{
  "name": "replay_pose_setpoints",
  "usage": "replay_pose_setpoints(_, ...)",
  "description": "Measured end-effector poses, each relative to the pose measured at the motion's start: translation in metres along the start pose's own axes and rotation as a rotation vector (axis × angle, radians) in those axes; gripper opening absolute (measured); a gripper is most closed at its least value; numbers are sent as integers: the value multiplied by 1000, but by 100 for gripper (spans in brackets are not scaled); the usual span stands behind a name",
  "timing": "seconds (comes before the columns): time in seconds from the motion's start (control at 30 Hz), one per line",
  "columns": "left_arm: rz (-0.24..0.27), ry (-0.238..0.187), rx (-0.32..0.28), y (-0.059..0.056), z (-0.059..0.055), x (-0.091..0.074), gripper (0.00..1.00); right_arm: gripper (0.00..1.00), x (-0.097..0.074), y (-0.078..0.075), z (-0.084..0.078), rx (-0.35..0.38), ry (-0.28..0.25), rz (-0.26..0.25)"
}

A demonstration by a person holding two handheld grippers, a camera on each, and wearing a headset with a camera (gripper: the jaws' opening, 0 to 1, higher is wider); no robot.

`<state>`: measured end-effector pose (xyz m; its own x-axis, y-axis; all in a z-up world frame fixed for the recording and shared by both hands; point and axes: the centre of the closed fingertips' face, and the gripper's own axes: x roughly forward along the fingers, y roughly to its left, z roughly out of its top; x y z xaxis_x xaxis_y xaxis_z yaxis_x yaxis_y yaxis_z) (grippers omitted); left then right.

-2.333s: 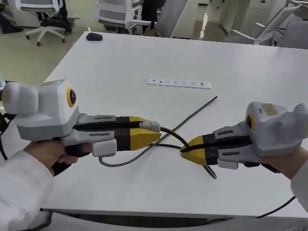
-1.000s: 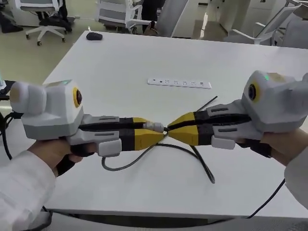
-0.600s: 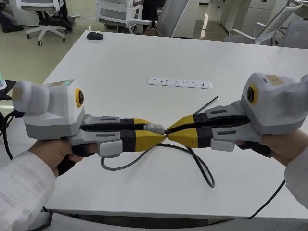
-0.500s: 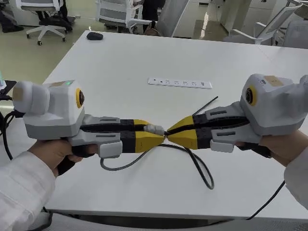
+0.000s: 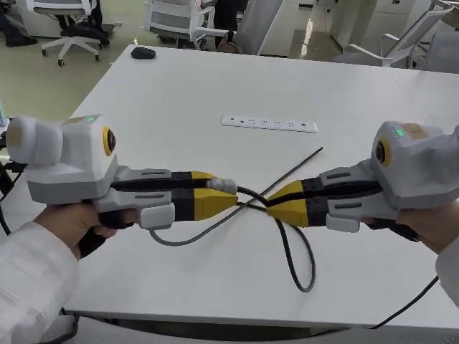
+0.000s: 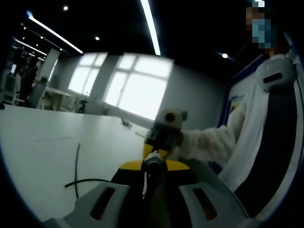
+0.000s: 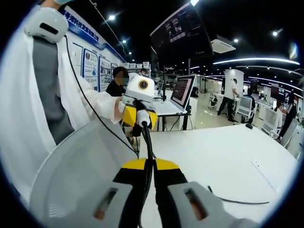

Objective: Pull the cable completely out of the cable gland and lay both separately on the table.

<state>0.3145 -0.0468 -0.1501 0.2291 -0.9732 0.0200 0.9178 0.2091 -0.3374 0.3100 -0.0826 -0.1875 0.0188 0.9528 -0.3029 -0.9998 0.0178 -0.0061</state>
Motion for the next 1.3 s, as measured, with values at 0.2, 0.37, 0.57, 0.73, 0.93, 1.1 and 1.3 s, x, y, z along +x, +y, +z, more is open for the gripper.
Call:
replay_pose_setpoints(0.2,8,-21,-8,1,4,-6,16,3,-5,-6,-23,20,55,-29)
replay_pose_setpoints(0.37,11,-17,-9,0,2,-7,16,3,-9,-7,-40,33,93,-47)
replay_pose_setpoints(0.57,10,-18,-12,-1,2,-6,16,3,-12,-7,-45,48,94,-57)
replay_pose_setpoints(0.73,10,-8,-5,-2,1,-5,16,3,-12,-6,-46,46,101,-59)
replay_pose_setpoints(0.93,20,38,23,-3,-6,-3,16,4,-10,5,-43,16,133,-22)
replay_pose_setpoints(1.1,10,29,13,-5,-7,1,16,13,-6,5,-9,4,37,-23)
replay_pose_setpoints(1.3,-2,33,11,-9,-9,7,16,13,1,14,31,-48,-54,12)
